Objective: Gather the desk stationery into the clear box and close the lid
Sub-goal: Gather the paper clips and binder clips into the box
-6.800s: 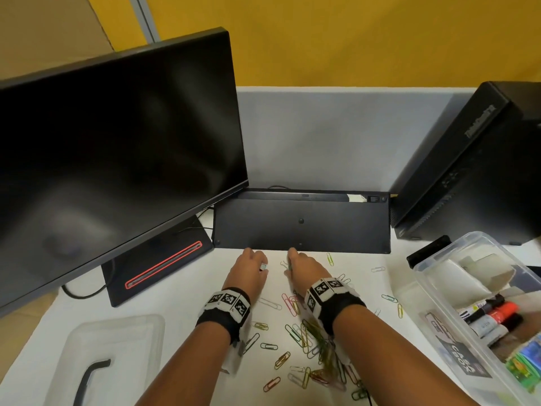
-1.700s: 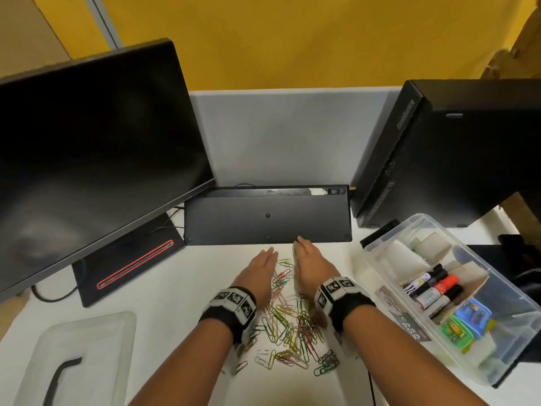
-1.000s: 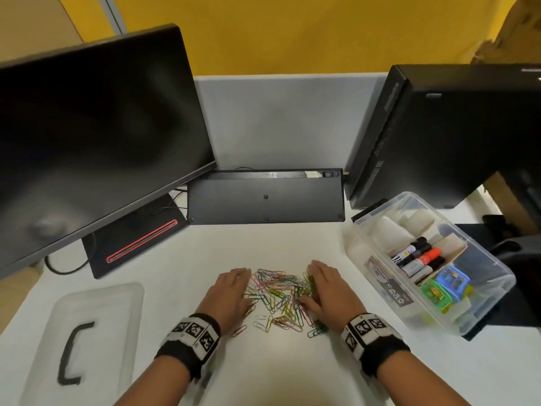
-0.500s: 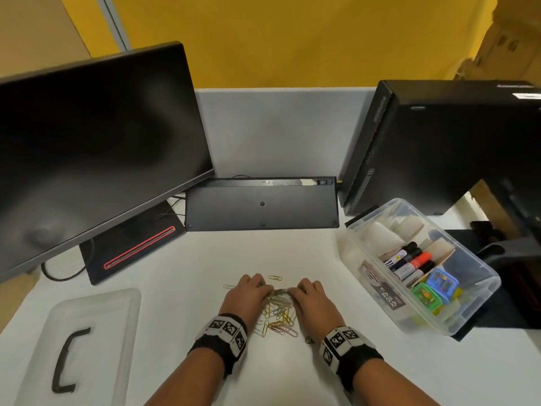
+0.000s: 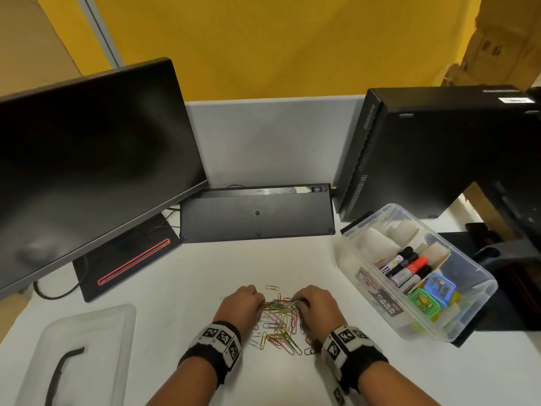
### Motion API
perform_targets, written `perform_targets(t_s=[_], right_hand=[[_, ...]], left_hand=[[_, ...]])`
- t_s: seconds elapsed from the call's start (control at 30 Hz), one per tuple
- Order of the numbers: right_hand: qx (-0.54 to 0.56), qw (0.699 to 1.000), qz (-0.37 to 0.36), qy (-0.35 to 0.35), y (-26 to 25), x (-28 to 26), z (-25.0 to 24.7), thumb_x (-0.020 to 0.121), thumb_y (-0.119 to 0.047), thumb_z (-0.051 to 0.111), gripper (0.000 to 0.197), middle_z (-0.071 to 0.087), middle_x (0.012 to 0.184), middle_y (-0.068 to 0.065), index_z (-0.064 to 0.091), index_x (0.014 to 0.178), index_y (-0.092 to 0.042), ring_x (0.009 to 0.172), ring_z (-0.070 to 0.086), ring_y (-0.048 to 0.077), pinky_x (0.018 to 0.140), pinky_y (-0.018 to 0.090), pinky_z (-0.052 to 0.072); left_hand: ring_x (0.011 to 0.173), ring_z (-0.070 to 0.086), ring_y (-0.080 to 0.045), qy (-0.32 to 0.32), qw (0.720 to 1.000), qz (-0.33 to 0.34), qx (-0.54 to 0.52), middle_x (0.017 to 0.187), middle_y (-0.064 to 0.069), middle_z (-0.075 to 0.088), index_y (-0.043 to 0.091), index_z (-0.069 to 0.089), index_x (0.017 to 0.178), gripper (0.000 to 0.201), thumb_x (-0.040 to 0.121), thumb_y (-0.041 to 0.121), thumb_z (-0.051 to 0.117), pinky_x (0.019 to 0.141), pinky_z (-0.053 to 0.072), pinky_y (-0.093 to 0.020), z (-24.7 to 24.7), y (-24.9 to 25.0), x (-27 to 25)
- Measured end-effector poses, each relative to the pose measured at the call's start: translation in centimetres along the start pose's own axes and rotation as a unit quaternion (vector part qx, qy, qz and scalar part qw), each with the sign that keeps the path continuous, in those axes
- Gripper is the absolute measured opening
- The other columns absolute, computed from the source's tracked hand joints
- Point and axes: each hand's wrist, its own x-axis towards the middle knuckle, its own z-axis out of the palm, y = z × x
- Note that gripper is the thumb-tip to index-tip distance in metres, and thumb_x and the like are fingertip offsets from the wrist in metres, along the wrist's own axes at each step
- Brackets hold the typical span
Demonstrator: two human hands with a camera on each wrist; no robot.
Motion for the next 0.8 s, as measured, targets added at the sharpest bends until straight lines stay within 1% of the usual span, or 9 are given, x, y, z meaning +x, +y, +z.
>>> perform_targets(t_s=[0.17, 0.3, 0.4, 0.47, 0.57, 0.67, 0.7, 0.77, 0.8], right_hand=[[0.151, 0.987, 0.036, 0.049, -0.9, -0.7, -3.5, 0.085, -0.008, 0.067, 0.013, 0.069, 0.087, -0.009, 0.075, 0.089, -0.017, 0.079, 0.060, -0.002, 0.072, 0.000, 0.041], [0.244, 0.966, 0.034, 0.080, -2.1, -1.5, -8.1, 0.085, -0.011, 0.068, 0.018, 0.070, 0.086, -0.015, 0.072, 0.086, -0.028, 0.082, 0.062, -0.004, 0.075, 0.010, 0.048], [0.312, 0.940, 0.045, 0.134, -2.2, -1.2, -12.0, 0.084, -0.011, 0.069, 0.021, 0.072, 0.087, -0.005, 0.073, 0.084, -0.032, 0.084, 0.066, 0.012, 0.077, 0.022, 0.052], [0.321, 0.928, 0.060, 0.178, -2.1, -0.8, -14.4, 0.085, -0.009, 0.067, 0.020, 0.073, 0.086, -0.003, 0.074, 0.085, -0.028, 0.081, 0.067, 0.013, 0.073, 0.019, 0.053], [0.232, 0.940, 0.086, 0.236, -1.5, 0.0, -17.1, 0.087, -0.010, 0.066, 0.014, 0.070, 0.083, -0.005, 0.073, 0.087, -0.021, 0.073, 0.064, 0.007, 0.069, 0.015, 0.052], [0.108, 0.957, 0.161, 0.217, 0.0, 2.2, -17.7, 0.089, -0.011, 0.062, 0.012, 0.068, 0.086, -0.002, 0.072, 0.090, -0.019, 0.064, 0.059, 0.007, 0.050, 0.008, 0.042], [0.072, 0.960, 0.194, 0.188, 0.7, 3.3, -17.5, 0.090, -0.011, 0.061, 0.012, 0.068, 0.091, 0.000, 0.072, 0.091, -0.016, 0.069, 0.061, 0.011, 0.055, 0.009, 0.045], [-0.010, 0.962, 0.254, 0.104, 1.5, 5.7, -16.9, 0.091, -0.011, 0.059, 0.015, 0.068, 0.106, 0.007, 0.070, 0.101, -0.008, 0.091, 0.064, 0.022, 0.081, 0.026, 0.053], [-0.054, 0.958, 0.271, 0.072, 1.6, 6.4, -16.7, 0.093, -0.013, 0.056, 0.020, 0.065, 0.112, 0.011, 0.066, 0.108, -0.005, 0.102, 0.062, 0.026, 0.090, 0.032, 0.051]], left_hand=[[0.087, 0.057, -0.012, 0.046, 0.988, -0.068, -0.130, 0.093, 0.007, 0.061, 0.025, 0.067, 0.092, 0.014, 0.091, 0.029, 0.053, 0.079, 0.047, -0.024, -0.5, -0.9, -0.6], [0.082, 0.058, -0.004, 0.089, 0.967, -0.096, -0.217, 0.089, 0.010, 0.065, 0.026, 0.070, 0.093, 0.009, 0.087, 0.026, 0.064, 0.077, 0.045, -0.017, -1.4, -1.2, -1.5], [0.080, 0.060, -0.003, 0.113, 0.958, -0.099, -0.245, 0.086, 0.012, 0.065, 0.026, 0.070, 0.091, 0.009, 0.083, 0.022, 0.069, 0.072, 0.043, -0.012, -1.7, -1.6, -2.1], [0.079, 0.060, -0.002, 0.122, 0.954, -0.100, -0.255, 0.085, 0.012, 0.065, 0.024, 0.070, 0.091, 0.010, 0.082, 0.020, 0.071, 0.070, 0.041, -0.007, -1.7, -1.9, -2.4], [0.079, 0.060, -0.001, 0.124, 0.954, -0.099, -0.256, 0.085, 0.012, 0.065, 0.023, 0.071, 0.091, 0.010, 0.081, 0.020, 0.072, 0.069, 0.040, -0.006, -1.8, -2.0, -2.6], [0.079, 0.059, -0.002, 0.120, 0.956, -0.096, -0.249, 0.085, 0.013, 0.064, 0.024, 0.070, 0.092, 0.011, 0.082, 0.021, 0.071, 0.071, 0.042, -0.009, -1.7, -1.9, -2.8], [0.079, 0.059, -0.002, 0.117, 0.957, -0.095, -0.247, 0.085, 0.013, 0.064, 0.024, 0.070, 0.093, 0.011, 0.083, 0.021, 0.070, 0.072, 0.043, -0.010, -1.7, -1.9, -3.0], [0.080, 0.059, -0.002, 0.111, 0.958, -0.094, -0.248, 0.085, 0.013, 0.064, 0.026, 0.069, 0.092, 0.010, 0.083, 0.021, 0.069, 0.072, 0.043, -0.010, -1.7, -1.9, -3.2], [0.080, 0.059, -0.001, 0.108, 0.958, -0.094, -0.249, 0.085, 0.013, 0.064, 0.027, 0.069, 0.092, 0.010, 0.083, 0.021, 0.069, 0.072, 0.043, -0.010, -1.7, -1.8, -3.3]])
